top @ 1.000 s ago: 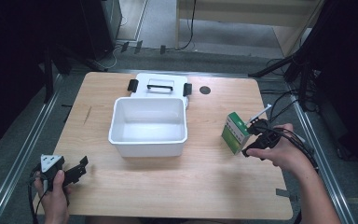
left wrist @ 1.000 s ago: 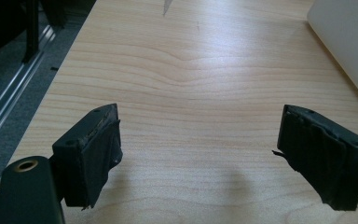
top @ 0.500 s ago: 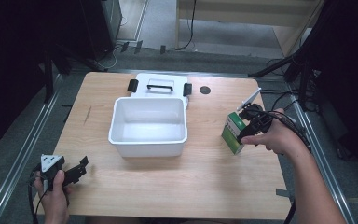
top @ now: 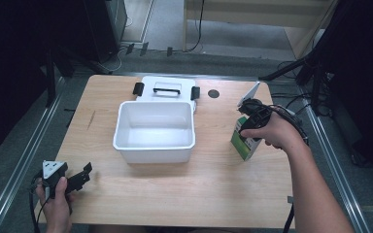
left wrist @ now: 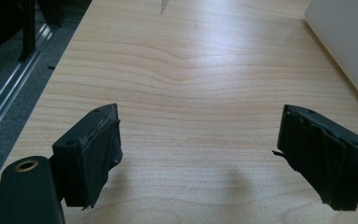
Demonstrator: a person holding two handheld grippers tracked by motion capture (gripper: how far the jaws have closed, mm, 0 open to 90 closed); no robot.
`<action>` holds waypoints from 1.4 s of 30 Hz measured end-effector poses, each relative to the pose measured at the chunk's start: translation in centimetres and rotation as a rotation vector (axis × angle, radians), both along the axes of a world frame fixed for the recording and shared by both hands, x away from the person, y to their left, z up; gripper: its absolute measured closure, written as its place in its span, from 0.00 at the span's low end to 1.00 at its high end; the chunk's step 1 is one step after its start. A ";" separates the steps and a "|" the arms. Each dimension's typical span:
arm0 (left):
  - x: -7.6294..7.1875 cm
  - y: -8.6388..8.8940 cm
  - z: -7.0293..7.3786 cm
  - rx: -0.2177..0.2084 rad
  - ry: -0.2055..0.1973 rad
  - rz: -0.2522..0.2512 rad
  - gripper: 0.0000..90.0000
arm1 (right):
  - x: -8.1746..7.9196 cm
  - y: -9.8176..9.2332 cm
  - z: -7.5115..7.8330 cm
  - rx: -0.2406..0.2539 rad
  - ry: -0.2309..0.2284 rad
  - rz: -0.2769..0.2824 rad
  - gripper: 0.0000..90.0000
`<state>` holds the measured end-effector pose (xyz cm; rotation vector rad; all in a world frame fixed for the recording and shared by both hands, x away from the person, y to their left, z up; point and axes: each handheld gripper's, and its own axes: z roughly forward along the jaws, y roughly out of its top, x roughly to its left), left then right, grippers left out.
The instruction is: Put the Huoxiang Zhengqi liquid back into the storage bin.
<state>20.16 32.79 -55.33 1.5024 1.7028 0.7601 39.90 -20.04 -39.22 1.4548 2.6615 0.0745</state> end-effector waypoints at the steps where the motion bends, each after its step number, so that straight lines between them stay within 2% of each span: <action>1: 0.0 0.0 0.0 0.000 0.001 0.000 0.16 | 0.2 0.1 0.0 0.003 0.006 -0.010 0.44; 7: 0.0 0.0 0.0 -0.001 0.001 -0.001 0.16 | 1.0 0.3 -0.7 -0.012 0.011 -0.034 0.45; 8: 0.0 0.0 0.0 0.001 0.005 -0.003 0.16 | 1.2 0.3 -1.0 -0.010 0.024 -0.042 0.49; 11: 0.0 0.0 0.0 -0.001 0.003 -0.002 0.16 | 1.3 0.4 -1.2 -0.001 0.040 -0.047 0.52; 12: 0.0 0.0 0.0 0.002 0.006 -0.004 0.16 | 1.4 0.4 -1.3 0.005 0.040 -0.039 0.61; 13: 0.0 0.0 0.0 0.002 0.006 -0.004 0.16 | 1.4 0.4 -1.3 0.005 0.040 -0.039 0.61; 15: 0.0 0.1 0.0 0.001 0.007 -0.005 0.16 | 1.4 0.2 -1.0 0.004 0.037 -0.002 0.70; 16: 0.0 0.1 0.0 0.001 0.008 -0.005 0.16 | 1.4 0.2 -1.0 0.004 0.037 -0.002 0.70; 17: 0.0 0.1 0.0 0.001 0.007 -0.005 0.16 | 1.3 0.3 -0.9 0.000 0.042 0.040 0.71; 18: 0.0 0.1 0.0 0.001 0.008 -0.005 0.16 | 1.3 0.3 -0.9 0.000 0.042 0.040 0.71; 20: 0.0 0.0 0.0 0.003 0.008 -0.006 0.16 | 1.0 0.5 -0.9 -0.003 0.048 0.104 0.71; 21: 0.0 0.0 0.0 0.003 0.008 -0.006 0.16 | 1.0 0.5 -0.9 -0.003 0.048 0.104 0.71; 22: 0.0 0.0 0.0 0.004 0.008 -0.005 0.16 | 0.7 0.8 -0.7 0.004 0.039 0.141 0.71; 29: 0.0 0.0 0.0 0.004 0.009 -0.004 0.16 | -0.3 1.8 0.7 0.057 -0.030 0.313 0.71; 30: 0.0 0.0 0.0 0.004 0.009 -0.004 0.16 | -0.3 1.8 0.7 0.057 -0.030 0.313 0.71; 31: 0.0 0.0 0.0 0.004 0.009 -0.003 0.16 | -0.7 2.2 1.2 0.045 -0.055 0.388 0.71; 36: 0.0 0.0 0.0 0.002 0.007 -0.003 0.16 | -1.6 3.2 2.6 0.028 -0.091 0.518 0.70; 37: 0.0 0.0 0.0 0.002 0.007 -0.003 0.16 | -1.6 3.2 2.6 0.028 -0.091 0.518 0.70; 40: 0.0 0.0 0.0 0.002 0.009 -0.004 0.16 | -2.1 3.9 3.8 0.038 -0.115 0.597 0.70; 42: 0.0 0.0 0.0 0.002 0.009 -0.004 0.16 | -2.3 4.1 4.2 0.038 -0.122 0.608 0.70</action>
